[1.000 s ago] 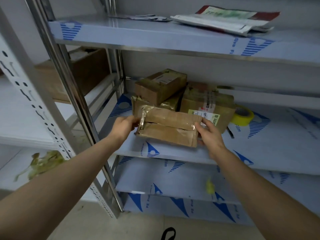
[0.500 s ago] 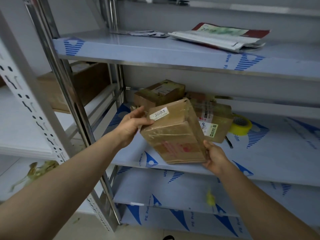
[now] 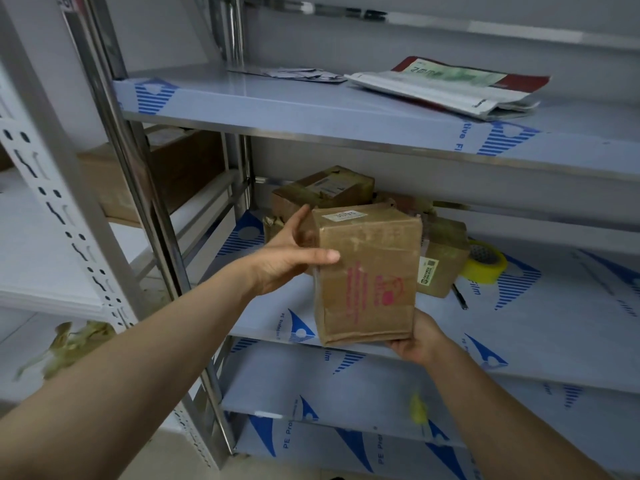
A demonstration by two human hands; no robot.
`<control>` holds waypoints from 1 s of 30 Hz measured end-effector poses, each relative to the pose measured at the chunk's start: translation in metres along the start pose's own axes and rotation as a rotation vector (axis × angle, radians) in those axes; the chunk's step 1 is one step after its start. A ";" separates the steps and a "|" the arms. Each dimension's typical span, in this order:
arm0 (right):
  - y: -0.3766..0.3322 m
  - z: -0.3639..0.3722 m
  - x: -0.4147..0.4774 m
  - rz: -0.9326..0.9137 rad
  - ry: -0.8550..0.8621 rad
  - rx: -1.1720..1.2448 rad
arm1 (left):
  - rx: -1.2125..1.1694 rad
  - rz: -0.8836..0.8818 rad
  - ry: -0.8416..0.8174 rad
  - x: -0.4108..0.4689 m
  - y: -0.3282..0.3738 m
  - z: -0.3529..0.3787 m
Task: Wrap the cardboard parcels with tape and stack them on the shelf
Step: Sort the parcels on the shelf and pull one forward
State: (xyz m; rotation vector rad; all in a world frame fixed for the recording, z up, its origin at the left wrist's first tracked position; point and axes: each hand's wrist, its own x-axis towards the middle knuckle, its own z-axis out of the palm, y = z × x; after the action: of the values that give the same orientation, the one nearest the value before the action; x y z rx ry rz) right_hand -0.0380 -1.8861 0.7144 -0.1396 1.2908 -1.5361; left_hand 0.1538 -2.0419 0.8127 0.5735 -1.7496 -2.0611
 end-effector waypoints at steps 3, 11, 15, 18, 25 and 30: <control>-0.002 0.000 0.000 0.045 0.006 -0.079 | 0.029 -0.014 0.121 0.004 0.001 0.007; -0.013 -0.017 -0.009 0.028 -0.147 -0.068 | 0.053 -0.212 0.286 0.004 -0.002 0.004; -0.005 -0.021 -0.008 0.015 -0.120 0.035 | 0.104 -0.314 0.272 0.004 0.009 0.004; -0.005 -0.018 -0.008 0.110 -0.094 0.105 | 0.121 -0.309 0.298 0.009 0.014 0.002; -0.008 -0.017 -0.004 0.207 -0.043 0.097 | 0.187 -0.276 0.349 0.013 0.009 -0.005; -0.016 -0.014 -0.008 0.115 -0.014 0.008 | 0.177 -0.352 0.349 0.011 0.001 -0.019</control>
State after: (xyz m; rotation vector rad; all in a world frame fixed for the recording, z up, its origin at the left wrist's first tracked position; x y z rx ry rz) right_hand -0.0544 -1.8741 0.7251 -0.0695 1.2608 -1.4395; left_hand 0.1550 -2.0637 0.8103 1.2914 -1.7203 -1.8751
